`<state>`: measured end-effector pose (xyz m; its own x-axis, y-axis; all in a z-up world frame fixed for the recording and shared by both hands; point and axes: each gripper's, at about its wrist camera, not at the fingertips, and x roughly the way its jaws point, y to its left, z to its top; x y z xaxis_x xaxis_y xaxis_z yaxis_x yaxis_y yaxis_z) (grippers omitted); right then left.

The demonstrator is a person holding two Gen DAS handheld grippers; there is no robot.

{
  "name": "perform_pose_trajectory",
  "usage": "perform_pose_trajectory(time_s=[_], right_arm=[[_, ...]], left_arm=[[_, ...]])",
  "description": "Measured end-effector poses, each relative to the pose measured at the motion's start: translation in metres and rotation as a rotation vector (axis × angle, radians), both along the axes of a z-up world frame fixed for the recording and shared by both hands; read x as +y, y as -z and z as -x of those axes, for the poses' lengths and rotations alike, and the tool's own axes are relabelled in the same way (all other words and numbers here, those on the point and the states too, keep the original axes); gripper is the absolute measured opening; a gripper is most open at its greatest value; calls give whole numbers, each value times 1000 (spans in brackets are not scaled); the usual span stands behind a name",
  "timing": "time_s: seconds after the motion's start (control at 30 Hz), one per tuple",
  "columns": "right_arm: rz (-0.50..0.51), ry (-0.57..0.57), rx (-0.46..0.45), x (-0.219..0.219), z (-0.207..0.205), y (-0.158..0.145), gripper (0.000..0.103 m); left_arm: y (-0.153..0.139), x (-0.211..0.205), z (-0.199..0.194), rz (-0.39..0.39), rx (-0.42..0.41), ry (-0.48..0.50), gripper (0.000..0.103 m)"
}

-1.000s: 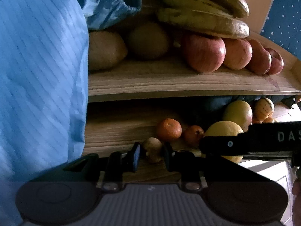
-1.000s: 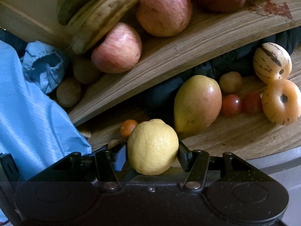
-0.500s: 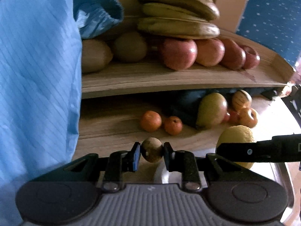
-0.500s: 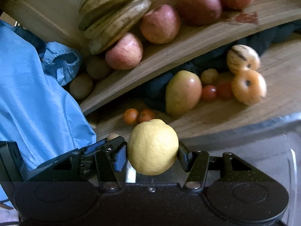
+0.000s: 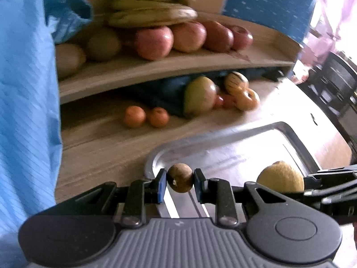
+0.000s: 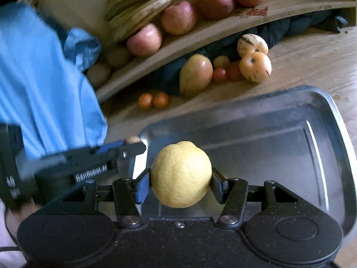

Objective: Organize fruits
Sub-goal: 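Carry the lemon in the right gripper while the left carries the brown fruit over the tray, then lower and release the lemon with the right gripper while the left releases the brown fruit onto the tray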

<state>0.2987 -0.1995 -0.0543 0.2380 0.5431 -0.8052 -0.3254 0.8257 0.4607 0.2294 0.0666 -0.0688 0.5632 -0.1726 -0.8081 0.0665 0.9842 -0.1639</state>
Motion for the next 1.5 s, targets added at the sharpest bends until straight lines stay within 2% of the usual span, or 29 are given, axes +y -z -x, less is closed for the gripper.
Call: perform_pose_trajectory(time_s=[0.23, 0.43, 0.67, 1.33, 1.5], right_arm=[[59, -68, -38, -1, 41, 0, 57], [91, -151, -90, 11, 60, 0, 57], [116, -230, -146, 27, 68, 1, 57], [142, -259, -157, 36, 65, 4, 57], [138, -258, -162, 37, 66, 3, 58]], left_arm=[[1, -10, 14, 9, 13, 115, 29], [3, -17, 20, -2, 28, 190, 29], [6, -17, 23, -21, 41, 188, 29], [9, -16, 23, -12, 57, 191, 29], [6, -15, 25, -2, 58, 181, 37]])
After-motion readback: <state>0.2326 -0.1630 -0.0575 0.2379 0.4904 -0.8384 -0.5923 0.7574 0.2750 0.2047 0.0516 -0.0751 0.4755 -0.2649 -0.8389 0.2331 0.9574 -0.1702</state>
